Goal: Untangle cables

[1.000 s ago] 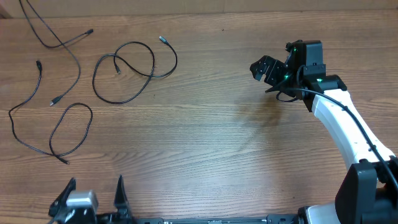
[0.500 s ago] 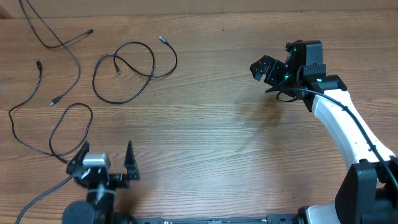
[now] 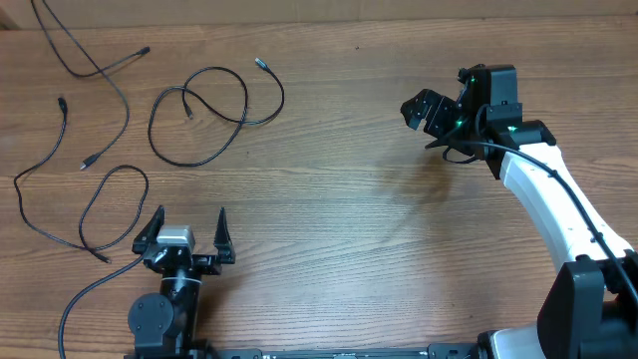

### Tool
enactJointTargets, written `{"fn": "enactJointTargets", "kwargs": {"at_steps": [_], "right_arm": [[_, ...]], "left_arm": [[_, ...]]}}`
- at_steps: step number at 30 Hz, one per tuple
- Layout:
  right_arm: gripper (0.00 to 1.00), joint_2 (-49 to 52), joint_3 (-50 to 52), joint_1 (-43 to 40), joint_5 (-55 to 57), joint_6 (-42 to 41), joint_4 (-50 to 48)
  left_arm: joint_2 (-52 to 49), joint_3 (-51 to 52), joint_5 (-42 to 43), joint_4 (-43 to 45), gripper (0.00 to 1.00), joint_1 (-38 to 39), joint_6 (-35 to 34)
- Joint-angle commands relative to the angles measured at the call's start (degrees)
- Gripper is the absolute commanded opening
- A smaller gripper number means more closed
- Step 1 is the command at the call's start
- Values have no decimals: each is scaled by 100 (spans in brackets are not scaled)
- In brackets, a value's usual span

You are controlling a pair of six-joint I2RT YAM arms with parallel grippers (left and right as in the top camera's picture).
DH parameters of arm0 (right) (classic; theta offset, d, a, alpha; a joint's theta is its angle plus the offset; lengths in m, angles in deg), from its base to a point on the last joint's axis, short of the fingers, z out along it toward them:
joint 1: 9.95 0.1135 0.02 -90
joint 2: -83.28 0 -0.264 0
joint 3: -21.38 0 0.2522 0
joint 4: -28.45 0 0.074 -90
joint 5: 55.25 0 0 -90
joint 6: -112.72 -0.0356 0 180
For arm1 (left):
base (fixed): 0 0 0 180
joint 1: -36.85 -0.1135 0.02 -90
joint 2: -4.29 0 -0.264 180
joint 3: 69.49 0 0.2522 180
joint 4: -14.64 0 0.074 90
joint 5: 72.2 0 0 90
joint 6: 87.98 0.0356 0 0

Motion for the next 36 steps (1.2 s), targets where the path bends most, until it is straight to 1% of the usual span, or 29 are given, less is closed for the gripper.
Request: {"fn": "enactJointTargets", "kwargs": {"at_steps": [1,4,6,9,11,36], "right_arm": [[100,-105,2,-4,17,44,-33],[100,-107,2,-4,17,44,-33],[100,-105,2,-4,17,44,-33],[100,-105,2,-4,17,44,-33],[100,-105,2,-4,17,44,-33],[100,-107,2,-4,17,44,-33]], "left_arm": [[68,306,-44,264,100,-33,-15],[68,501,-146,498,100,-33,-90],[68,509,-267,470,99,-33,-210],[68,509,-356,387,100,-33,-205],[68,507,-354,240,99,-33,-203],[61,507,-337,256,100,-33,-205]]}}
